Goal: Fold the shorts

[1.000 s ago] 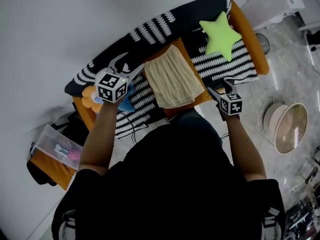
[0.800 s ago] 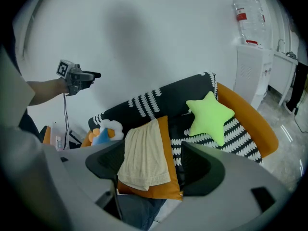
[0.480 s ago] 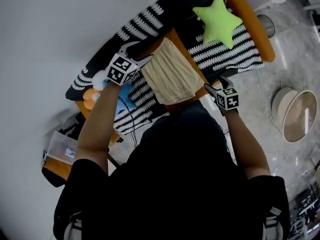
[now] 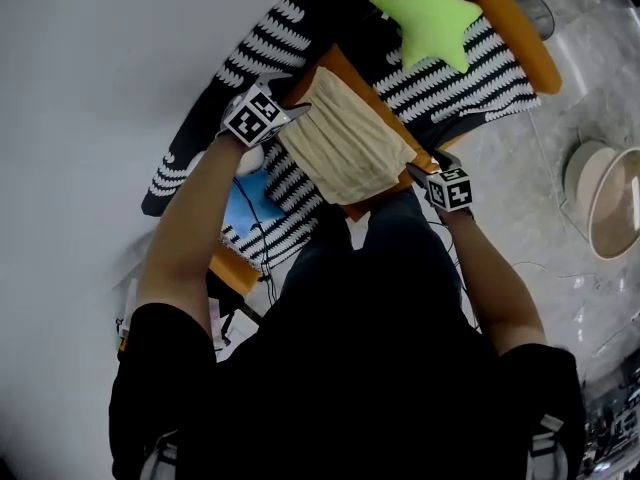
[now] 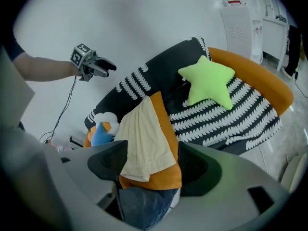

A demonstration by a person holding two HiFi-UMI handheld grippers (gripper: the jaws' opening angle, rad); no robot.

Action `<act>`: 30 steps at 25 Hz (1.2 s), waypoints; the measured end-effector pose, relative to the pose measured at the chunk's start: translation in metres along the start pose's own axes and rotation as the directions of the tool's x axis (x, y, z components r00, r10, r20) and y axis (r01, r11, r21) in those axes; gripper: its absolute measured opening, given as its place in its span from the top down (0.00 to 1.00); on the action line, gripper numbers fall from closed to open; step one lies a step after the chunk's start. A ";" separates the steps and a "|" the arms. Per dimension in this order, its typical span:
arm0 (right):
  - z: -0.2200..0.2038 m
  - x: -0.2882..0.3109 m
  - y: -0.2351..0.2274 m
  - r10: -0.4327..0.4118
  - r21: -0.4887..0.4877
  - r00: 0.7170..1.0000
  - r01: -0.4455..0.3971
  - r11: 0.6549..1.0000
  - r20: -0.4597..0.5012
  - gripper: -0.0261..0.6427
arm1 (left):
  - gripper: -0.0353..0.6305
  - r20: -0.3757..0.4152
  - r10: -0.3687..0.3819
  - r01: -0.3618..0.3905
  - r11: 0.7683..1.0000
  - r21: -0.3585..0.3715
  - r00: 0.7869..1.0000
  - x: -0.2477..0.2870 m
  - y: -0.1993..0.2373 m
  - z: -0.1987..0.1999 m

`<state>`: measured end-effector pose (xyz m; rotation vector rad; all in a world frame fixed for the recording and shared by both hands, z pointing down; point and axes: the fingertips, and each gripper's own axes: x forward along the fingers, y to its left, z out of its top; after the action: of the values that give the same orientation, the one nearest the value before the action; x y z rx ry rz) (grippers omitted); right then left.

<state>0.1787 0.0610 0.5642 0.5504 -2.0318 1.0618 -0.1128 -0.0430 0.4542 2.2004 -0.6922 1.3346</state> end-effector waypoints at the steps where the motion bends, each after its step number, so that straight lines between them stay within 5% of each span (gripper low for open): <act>1: -0.006 0.005 -0.003 -0.005 0.015 1.000 0.005 1.000 -0.005 0.46 | 0.49 -0.022 -0.015 0.016 1.000 0.023 1.000 0.010 0.002 -0.004; 11: -0.050 0.057 -0.016 -0.074 0.130 0.997 0.074 0.989 -0.009 0.50 | 0.56 -0.185 -0.136 0.177 0.957 0.231 0.973 0.108 0.020 -0.040; 18: -0.071 0.097 -0.017 -0.103 0.149 0.995 0.103 0.984 -0.007 0.51 | 0.59 -0.309 -0.107 0.222 0.904 0.364 0.945 0.173 0.060 -0.076; 24: -0.081 0.118 -0.026 -0.140 0.133 0.990 0.139 0.981 -0.002 0.51 | 0.61 -0.458 -0.044 0.312 0.790 0.529 0.888 0.224 0.076 -0.097; 30: -0.085 0.128 -0.040 -0.142 0.100 0.990 0.144 0.985 -0.021 0.54 | 0.65 -0.570 -0.036 0.455 0.643 0.615 0.821 0.248 0.073 -0.105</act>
<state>0.1629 0.1056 0.7160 0.7283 -1.9033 1.0828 -0.1297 -0.0761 0.7311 2.1618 0.4664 2.1717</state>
